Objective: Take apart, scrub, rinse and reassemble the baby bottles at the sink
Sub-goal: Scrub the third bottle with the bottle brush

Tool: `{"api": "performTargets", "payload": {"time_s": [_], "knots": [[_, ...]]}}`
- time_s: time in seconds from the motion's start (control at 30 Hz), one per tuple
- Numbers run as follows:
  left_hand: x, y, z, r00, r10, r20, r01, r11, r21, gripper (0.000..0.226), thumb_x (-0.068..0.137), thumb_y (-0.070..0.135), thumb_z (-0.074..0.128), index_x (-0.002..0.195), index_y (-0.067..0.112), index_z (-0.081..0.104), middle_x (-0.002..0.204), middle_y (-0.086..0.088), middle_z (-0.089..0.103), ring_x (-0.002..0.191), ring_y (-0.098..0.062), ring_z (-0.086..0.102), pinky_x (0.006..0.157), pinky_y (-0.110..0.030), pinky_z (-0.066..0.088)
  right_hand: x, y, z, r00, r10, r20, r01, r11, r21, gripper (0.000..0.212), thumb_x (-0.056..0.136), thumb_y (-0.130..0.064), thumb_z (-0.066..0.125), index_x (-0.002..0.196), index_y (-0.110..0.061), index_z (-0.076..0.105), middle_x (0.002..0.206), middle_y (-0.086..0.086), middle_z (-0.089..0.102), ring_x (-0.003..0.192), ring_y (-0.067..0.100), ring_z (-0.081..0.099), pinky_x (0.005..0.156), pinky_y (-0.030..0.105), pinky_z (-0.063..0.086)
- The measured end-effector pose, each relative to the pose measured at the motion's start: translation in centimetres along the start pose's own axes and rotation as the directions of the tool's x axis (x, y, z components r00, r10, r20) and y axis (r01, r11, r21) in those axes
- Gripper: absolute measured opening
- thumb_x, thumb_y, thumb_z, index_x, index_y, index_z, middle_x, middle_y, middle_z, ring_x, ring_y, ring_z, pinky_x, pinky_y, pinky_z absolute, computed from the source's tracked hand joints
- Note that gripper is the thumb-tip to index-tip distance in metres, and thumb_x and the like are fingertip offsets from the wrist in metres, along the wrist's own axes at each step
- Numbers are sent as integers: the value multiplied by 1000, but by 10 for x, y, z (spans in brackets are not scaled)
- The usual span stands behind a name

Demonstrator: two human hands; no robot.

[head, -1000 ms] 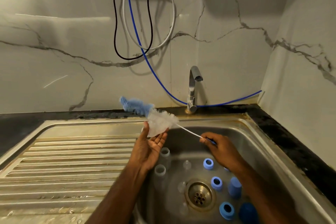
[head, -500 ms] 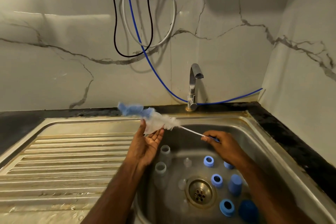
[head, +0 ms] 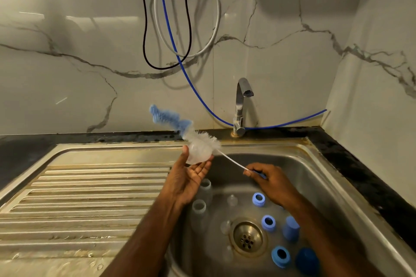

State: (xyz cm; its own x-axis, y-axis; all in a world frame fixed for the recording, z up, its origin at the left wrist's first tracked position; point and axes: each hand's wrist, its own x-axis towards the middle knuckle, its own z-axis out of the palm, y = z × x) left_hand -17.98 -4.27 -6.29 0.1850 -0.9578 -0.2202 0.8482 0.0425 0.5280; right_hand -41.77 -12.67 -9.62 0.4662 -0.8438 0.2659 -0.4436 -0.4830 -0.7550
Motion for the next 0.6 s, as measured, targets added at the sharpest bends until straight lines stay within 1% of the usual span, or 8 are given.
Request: {"api": "performTargets", "payload": {"time_s": [0.1,0.2,0.27,0.33,0.4,0.47,0.5,0.6], "knots": [[-1,11,-6,999,32,6,-32,999,-23,53,90,31,67,135,7,54,128,-27,65,117,-40,65,88,-43,61,1,15,-14,997,39,-59,-39,999,13,10,98,-29,62,96,-32,72,89,-8,72,88,5,66,87,34,55],[-3,11,-8,989,147,25,-148,943,297,49,86,14,71,131,15,52,128,-22,63,113,-40,67,81,-44,61,2,25,-16,989,76,-126,-71,997,39,9,98,-28,62,97,-29,71,90,-7,72,90,10,66,89,38,54],[-8,6,-8,965,228,127,-258,760,597,48,80,11,77,120,21,53,124,-17,63,106,-35,70,79,-45,62,2,26,-13,987,86,-139,-80,996,50,8,97,-29,63,95,-30,71,88,-8,72,89,10,67,88,37,53],[-13,4,-12,932,237,272,-357,496,792,54,69,23,89,112,25,56,117,-9,66,102,-27,72,77,-43,63,2,27,-13,985,95,-141,-87,994,61,8,96,-29,65,92,-31,71,85,-9,72,87,10,67,85,35,52],[-14,3,-17,880,218,421,-458,159,875,58,64,36,94,107,29,57,107,3,67,96,-16,70,77,-35,62,1,28,-15,987,99,-124,-94,995,46,10,97,-28,65,88,-31,70,82,-10,70,84,10,65,82,34,51],[-14,2,-22,814,163,558,-535,-165,829,60,61,43,94,106,29,57,102,9,64,93,-9,65,79,-32,60,-3,29,-18,989,105,-106,-102,994,38,12,97,-27,65,86,-30,69,79,-11,69,81,7,64,81,33,50],[-15,1,-24,797,118,593,-558,-232,796,60,61,42,93,106,27,57,101,10,63,93,-8,64,80,-33,58,-6,30,-20,989,105,-104,-101,994,40,13,96,-26,66,84,-28,70,77,-11,69,78,7,63,80,33,49],[-21,-2,-25,834,-10,552,-537,-251,806,61,62,37,93,109,26,57,104,12,63,97,-6,64,85,-35,59,-13,30,-23,989,120,-91,-117,993,35,11,96,-25,66,85,-25,71,78,-5,69,77,11,62,80,35,49]]}}
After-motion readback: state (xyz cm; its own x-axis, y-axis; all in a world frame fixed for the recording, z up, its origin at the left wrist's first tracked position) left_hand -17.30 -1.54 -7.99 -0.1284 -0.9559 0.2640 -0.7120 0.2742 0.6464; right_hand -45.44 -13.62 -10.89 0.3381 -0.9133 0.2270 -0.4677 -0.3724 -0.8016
